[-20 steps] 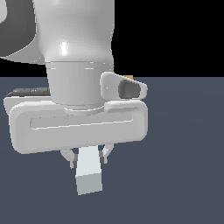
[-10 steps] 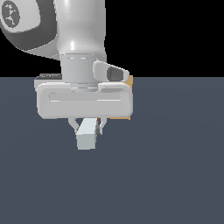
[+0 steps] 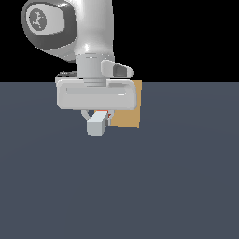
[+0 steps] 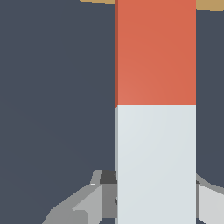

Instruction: Insert the peg into the horizontal hole in a box.

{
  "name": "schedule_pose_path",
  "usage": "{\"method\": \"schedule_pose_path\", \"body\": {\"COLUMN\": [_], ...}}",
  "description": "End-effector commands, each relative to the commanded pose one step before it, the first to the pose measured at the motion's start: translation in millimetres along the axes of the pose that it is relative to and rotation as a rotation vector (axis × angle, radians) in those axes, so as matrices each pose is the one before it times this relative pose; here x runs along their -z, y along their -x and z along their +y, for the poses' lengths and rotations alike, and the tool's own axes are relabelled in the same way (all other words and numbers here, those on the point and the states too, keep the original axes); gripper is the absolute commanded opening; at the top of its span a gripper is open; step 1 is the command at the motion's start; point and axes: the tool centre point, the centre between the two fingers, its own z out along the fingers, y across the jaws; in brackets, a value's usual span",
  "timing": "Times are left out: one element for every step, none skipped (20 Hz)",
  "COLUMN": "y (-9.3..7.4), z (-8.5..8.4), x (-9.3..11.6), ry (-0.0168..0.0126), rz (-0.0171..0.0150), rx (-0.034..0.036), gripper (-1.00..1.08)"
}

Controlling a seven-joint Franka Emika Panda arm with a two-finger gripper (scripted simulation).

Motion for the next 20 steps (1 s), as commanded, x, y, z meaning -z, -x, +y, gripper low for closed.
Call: {"method": "schedule_pose_path", "body": {"y": [-12.08, -4.09, -3.75, -3.38, -3.03, -2.66, -2.3, -1.96, -1.54, -1.24, -0.81, -0.39, -0.21, 0.2, 0.0, 0.0, 0.0, 0.1, -0.31, -0.3], "z": [0.94, 0.16, 0.15, 0.15, 0.15, 0.15, 0.16, 0.17, 0.19, 0.2, 0.23, 0.27, 0.25, 0.18, 0.0, 0.0, 0.0, -0.85, 1.05, 1.04], "x": [4.14, 1.03, 0.94, 0.85, 0.76, 0.67, 0.58, 0.49, 0.39, 0.3, 0.2, 0.11, 0.02, -0.03, 0.0, 0.0, 0.0, -1.07, 0.89, 0.95], "ry": [0.00214, 0.0, 0.0, 0.0, 0.0, 0.0, 0.0, 0.0, 0.0, 0.0, 0.0, 0.0, 0.0, 0.0, 0.0, 0.0, 0.0, -0.00225, 0.00209, 0.00218], "rz": [-0.00006, -0.00004, -0.00004, -0.00004, -0.00003, -0.00003, -0.00003, -0.00002, -0.00002, -0.00001, -0.00001, 0.0, 0.0, 0.0, 0.0, 0.0, 0.0, -0.00052, 0.00094, 0.00098], "rx": [-0.02408, -0.00728, -0.00662, -0.00602, -0.00535, -0.00473, -0.00409, -0.00338, -0.00285, -0.00207, -0.00154, -0.00098, 0.0, 0.0, 0.0, 0.0, 0.0, 0.00063, 0.00007, 0.00006], "gripper": [-1.0, -1.0, -1.0, -1.0, -1.0, -1.0, -1.0, -1.0, -1.0, -1.0, -1.0, -1.0, -1.0, -1.0, -1.0, -1.0, -1.0, -1.0, -1.0, -1.0]}}
